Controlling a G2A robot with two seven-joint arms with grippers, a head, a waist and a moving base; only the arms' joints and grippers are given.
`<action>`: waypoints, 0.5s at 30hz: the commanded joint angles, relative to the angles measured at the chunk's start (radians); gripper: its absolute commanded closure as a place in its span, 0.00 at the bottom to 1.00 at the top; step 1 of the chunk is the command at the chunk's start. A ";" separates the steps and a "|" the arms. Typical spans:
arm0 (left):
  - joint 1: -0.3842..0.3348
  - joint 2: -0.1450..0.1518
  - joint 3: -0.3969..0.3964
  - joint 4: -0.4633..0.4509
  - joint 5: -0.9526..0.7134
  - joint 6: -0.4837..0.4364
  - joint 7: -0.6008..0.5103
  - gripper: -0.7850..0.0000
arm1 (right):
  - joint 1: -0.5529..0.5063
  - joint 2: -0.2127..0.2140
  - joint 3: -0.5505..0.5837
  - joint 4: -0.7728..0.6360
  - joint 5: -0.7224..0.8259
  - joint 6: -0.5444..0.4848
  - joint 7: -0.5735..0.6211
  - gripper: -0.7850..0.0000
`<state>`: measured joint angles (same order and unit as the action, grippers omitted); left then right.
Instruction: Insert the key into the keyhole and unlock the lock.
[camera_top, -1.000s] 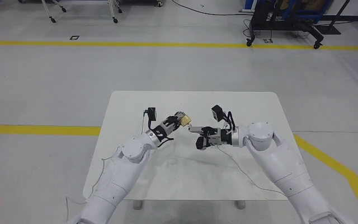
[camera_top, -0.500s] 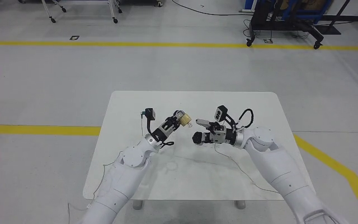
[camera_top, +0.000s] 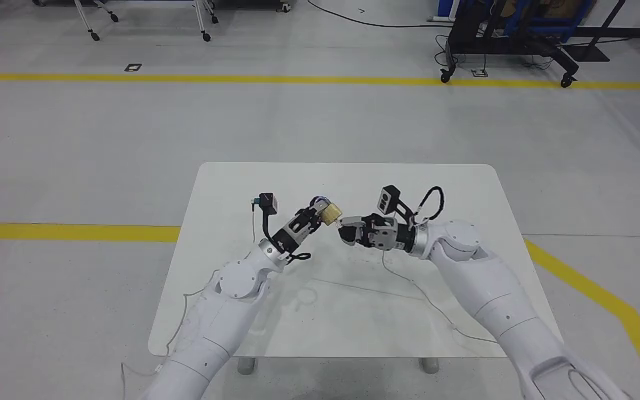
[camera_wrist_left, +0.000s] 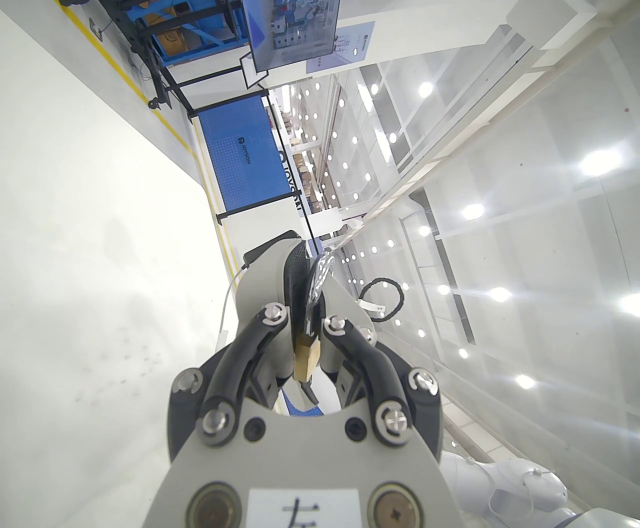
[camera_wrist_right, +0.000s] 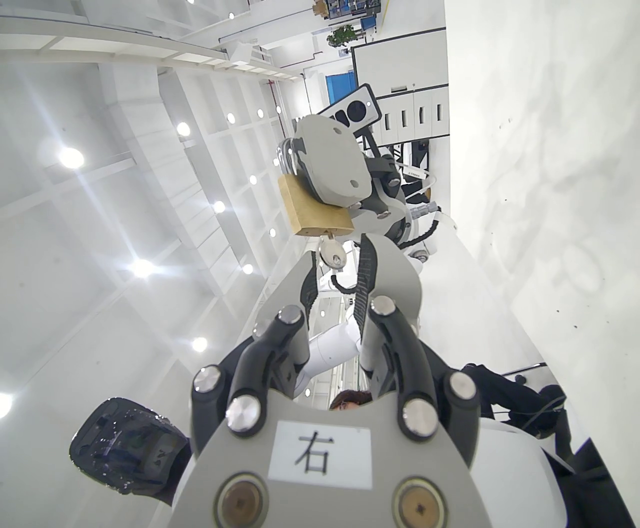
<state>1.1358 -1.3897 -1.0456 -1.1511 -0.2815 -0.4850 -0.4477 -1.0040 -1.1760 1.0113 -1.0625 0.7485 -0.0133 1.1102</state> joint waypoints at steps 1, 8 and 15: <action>-0.001 0.000 -0.001 0.000 0.002 0.001 -0.003 1.00 | 0.005 -0.002 -0.002 0.006 0.001 0.000 -0.001 0.78; 0.000 -0.001 -0.003 -0.001 0.003 -0.001 -0.011 1.00 | 0.015 -0.007 0.000 0.019 0.002 0.004 0.001 1.00; 0.000 -0.002 -0.004 -0.002 0.007 -0.001 -0.022 1.00 | 0.014 -0.011 0.005 0.024 0.020 0.014 0.017 1.00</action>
<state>1.1360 -1.3914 -1.0499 -1.1526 -0.2753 -0.4850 -0.4685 -0.9897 -1.1858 1.0157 -1.0405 0.7596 -0.0044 1.1211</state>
